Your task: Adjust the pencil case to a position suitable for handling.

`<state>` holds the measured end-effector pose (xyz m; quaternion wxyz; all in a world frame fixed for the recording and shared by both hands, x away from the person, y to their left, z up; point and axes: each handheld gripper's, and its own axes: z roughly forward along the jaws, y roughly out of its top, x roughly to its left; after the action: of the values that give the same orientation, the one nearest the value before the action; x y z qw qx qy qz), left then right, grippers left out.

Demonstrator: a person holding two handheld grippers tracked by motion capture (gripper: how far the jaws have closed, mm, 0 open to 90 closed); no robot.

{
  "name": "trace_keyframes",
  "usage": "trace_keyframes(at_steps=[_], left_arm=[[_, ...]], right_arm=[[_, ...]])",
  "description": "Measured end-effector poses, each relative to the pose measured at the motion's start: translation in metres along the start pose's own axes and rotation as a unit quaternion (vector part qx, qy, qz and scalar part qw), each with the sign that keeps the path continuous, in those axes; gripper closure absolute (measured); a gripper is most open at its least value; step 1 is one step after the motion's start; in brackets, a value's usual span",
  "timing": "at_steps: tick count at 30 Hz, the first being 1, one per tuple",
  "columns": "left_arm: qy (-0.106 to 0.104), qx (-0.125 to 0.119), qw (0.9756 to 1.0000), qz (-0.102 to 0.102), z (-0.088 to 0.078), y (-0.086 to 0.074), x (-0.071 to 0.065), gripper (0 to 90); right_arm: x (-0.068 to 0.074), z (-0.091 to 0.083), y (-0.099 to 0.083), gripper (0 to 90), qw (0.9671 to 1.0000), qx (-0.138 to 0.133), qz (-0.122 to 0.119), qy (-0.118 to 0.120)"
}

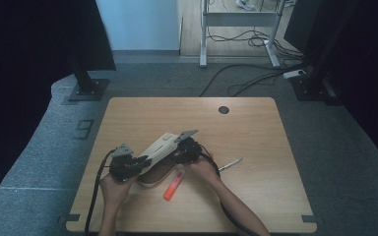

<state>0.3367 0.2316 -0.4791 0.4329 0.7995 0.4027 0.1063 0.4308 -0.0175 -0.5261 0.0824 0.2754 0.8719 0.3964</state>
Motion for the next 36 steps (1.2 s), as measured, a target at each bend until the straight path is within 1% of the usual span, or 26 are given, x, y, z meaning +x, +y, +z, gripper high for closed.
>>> trace_keyframes(at_steps=[6, 12, 15, 18, 20, 23, 26, 28, 30, 32, 33, 36], left_arm=[[-0.002, 0.000, 1.0000, 0.000, 0.000, 0.000, -0.001, 75.0], [-0.006, -0.002, 1.0000, -0.001, 0.001, 0.000, -0.001, 75.0], [-0.010, -0.002, 0.9999, -0.001, 0.001, 0.000, -0.001, 75.2], [-0.012, -0.001, 0.9999, 0.000, 0.001, 0.000, -0.001, 75.3], [-0.015, -0.001, 0.9999, 0.000, 0.002, 0.000, -0.001, 75.4], [-0.016, -0.001, 0.9999, 0.000, 0.002, 0.000, -0.001, 75.4], [-0.015, 0.000, 0.9999, 0.001, 0.002, 0.000, -0.001, 75.4], [-0.017, 0.000, 0.9999, -0.003, 0.002, 0.000, 0.000, 75.3], [-0.016, 0.000, 0.9999, -0.004, 0.002, 0.000, 0.001, 75.2], [-0.016, 0.001, 0.9999, -0.004, 0.003, -0.001, 0.001, 75.1], [-0.016, 0.002, 0.9999, -0.004, 0.003, -0.001, 0.001, 75.1], [-0.015, 0.001, 0.9999, -0.005, 0.003, -0.001, 0.001, 75.0]], right_arm=[[-0.005, 0.005, 0.000, 46.7, 0.9999, -0.007, 0.009, -0.004], [-0.011, 0.010, 0.004, 46.6, 0.9998, -0.005, 0.016, -0.013], [-0.012, 0.013, 0.005, 46.6, 0.9998, -0.004, 0.013, -0.018], [-0.012, 0.016, 0.005, 46.6, 0.9998, -0.003, 0.013, -0.017], [-0.012, 0.018, 0.004, 46.5, 0.9998, -0.006, 0.009, -0.019], [-0.014, 0.022, 0.003, 46.4, 0.9996, -0.011, 0.013, -0.022], [-0.014, 0.025, 0.003, 45.8, 0.9996, -0.014, 0.015, -0.018], [-0.014, 0.025, 0.004, 43.6, 0.9997, -0.010, 0.011, -0.017], [-0.014, 0.024, 0.005, 37.5, 0.9999, -0.002, 0.012, -0.012], [-0.013, 0.022, 0.006, 32.1, 0.9999, 0.002, 0.007, -0.010], [-0.012, 0.021, 0.006, 30.4, 0.9999, 0.006, 0.009, -0.009], [-0.010, 0.017, 0.004, 27.1, 0.9999, 0.013, 0.003, -0.009]])
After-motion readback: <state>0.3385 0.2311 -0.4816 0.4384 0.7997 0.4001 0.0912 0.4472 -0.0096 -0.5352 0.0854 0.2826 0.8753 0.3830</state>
